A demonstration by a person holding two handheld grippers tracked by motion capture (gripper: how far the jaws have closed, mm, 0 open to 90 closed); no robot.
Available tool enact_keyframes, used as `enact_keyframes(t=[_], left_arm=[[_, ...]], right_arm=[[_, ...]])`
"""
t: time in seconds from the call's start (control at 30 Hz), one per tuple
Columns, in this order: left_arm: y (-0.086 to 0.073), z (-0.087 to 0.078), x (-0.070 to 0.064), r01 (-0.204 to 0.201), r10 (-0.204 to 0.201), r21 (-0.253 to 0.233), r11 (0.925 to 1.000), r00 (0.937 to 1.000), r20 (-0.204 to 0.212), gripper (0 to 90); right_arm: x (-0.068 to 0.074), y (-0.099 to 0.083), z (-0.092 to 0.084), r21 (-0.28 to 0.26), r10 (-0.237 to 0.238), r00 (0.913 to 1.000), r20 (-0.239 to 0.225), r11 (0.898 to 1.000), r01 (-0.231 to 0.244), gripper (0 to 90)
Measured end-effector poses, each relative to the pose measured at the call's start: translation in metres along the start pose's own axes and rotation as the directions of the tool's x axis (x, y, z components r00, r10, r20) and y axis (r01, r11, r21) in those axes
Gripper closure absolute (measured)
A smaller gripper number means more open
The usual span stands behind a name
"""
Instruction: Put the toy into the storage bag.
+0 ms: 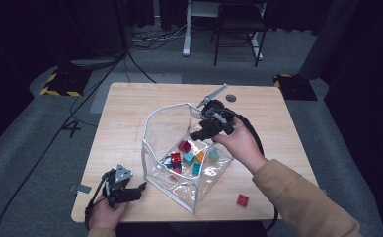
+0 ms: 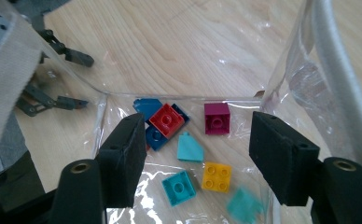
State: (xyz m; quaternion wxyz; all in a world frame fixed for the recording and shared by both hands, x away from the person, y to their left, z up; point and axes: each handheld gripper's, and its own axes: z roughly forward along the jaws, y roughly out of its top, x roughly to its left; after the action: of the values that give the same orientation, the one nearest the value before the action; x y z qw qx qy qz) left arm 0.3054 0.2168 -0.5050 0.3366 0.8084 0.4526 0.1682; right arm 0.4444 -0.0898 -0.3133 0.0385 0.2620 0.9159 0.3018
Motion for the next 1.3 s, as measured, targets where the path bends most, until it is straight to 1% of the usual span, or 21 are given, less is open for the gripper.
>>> enact_keyframes(t=[0.07,0.1,0.13,0.17,0.2,0.23,0.3,0.37,0.5,0.6,0.7,0.77,0.8,0.87,0.93,1.03,1.13,1.23,1.27,1.3], left_arm=[[0.0,0.0,0.0,0.001,-0.001,-0.002,1.0,1.0,0.0,25.3],[0.0,0.0,0.0,-0.001,0.001,0.001,1.0,1.0,0.0,25.2],[0.0,0.0,0.0,-0.001,0.001,0.001,1.0,1.0,0.0,25.2],[0.0,0.0,0.0,0.0,0.0,-0.001,1.0,1.0,-0.001,25.2],[0.0,0.0,0.0,0.0,0.0,-0.001,1.0,1.0,-0.001,25.2],[0.0,0.0,0.0,0.0,0.0,0.0,1.0,1.0,0.0,25.2],[0.0,0.0,0.0,-0.004,0.004,-0.001,1.0,1.0,0.0,25.0],[0.0,0.0,0.0,-0.004,0.004,-0.001,1.0,1.0,0.0,25.0],[0.0,0.0,0.0,-0.004,0.004,-0.001,1.0,1.0,0.0,25.0],[0.0,0.0,0.0,-0.004,0.004,-0.001,1.0,1.0,0.0,24.9],[0.0,0.0,0.0,-0.004,0.004,-0.001,1.0,1.0,0.0,25.0],[0.0,0.0,0.0,-0.004,0.004,0.0,1.0,1.0,0.0,25.0],[0.0,0.0,0.0,-0.004,0.004,-0.001,1.0,1.0,0.0,25.0],[0.0,0.0,0.0,-0.004,0.004,-0.001,1.0,1.0,0.0,25.0],[0.0,0.0,0.0,-0.004,0.004,0.0,1.0,1.0,0.0,24.9],[0.0,0.0,0.0,-0.006,0.006,0.0,1.0,1.0,0.0,25.0],[0.0,0.0,0.0,-0.004,0.004,0.001,1.0,1.0,0.002,25.0],[0.0,0.0,0.0,-0.004,0.004,0.001,1.0,1.0,0.002,24.9],[0.0,0.0,0.0,-0.005,0.005,0.001,1.0,1.0,0.001,25.0],[0.0,0.0,0.0,-0.005,0.005,0.002,1.0,1.0,0.003,24.9]], right_arm=[[0.002,-0.001,-0.008,-0.027,-0.007,1.0,-0.003,1.0,0.007,37.0],[0.005,-0.003,-0.018,-0.058,-0.016,0.9999,-0.004,0.998,0.015,37.2],[0.005,-0.003,-0.018,-0.058,-0.016,0.9999,-0.004,0.998,0.015,37.2],[0.008,-0.006,-0.029,-0.082,-0.022,0.9998,-0.005,0.996,0.021,37.3],[0.008,-0.006,-0.029,-0.082,-0.022,0.9998,-0.005,0.996,0.021,37.3],[0.009,-0.007,-0.033,-0.091,-0.025,0.9997,-0.005,0.996,0.025,37.3],[0.015,-0.015,-0.048,-0.119,-0.039,0.9992,-0.003,0.992,0.038,37.4],[0.016,-0.017,-0.052,-0.123,-0.042,0.9991,-0.001,0.991,0.042,37.4],[0.022,-0.03,-0.07,-0.149,-0.056,0.9984,0.0,0.987,0.056,37.5],[0.024,-0.044,-0.084,-0.157,-0.062,0.998,0.011,0.986,0.063,37.6],[0.025,-0.051,-0.091,-0.165,-0.06,0.998,0.018,0.984,0.062,37.7],[0.025,-0.058,-0.099,-0.173,-0.058,0.9981,0.021,0.983,0.061,37.6],[0.025,-0.066,-0.104,-0.174,-0.055,0.9982,0.024,0.983,0.059,37.6],[0.025,-0.068,-0.106,-0.174,-0.054,0.9982,0.026,0.983,0.058,37.6],[0.025,-0.077,-0.112,-0.179,-0.05,0.9982,0.032,0.982,0.055,37.4],[0.025,-0.086,-0.116,-0.177,-0.041,0.9985,0.035,0.983,0.047,37.2],[0.025,-0.1,-0.118,-0.179,-0.034,0.9982,0.05,0.983,0.043,37.0],[0.023,-0.115,-0.116,-0.175,-0.02,0.9984,0.052,0.984,0.029,36.9],[0.021,-0.126,-0.112,-0.168,-0.009,0.9984,0.057,0.986,0.018,36.4],[0.02,-0.131,-0.11,-0.166,-0.004,0.9982,0.06,0.986,0.014,36.1]])
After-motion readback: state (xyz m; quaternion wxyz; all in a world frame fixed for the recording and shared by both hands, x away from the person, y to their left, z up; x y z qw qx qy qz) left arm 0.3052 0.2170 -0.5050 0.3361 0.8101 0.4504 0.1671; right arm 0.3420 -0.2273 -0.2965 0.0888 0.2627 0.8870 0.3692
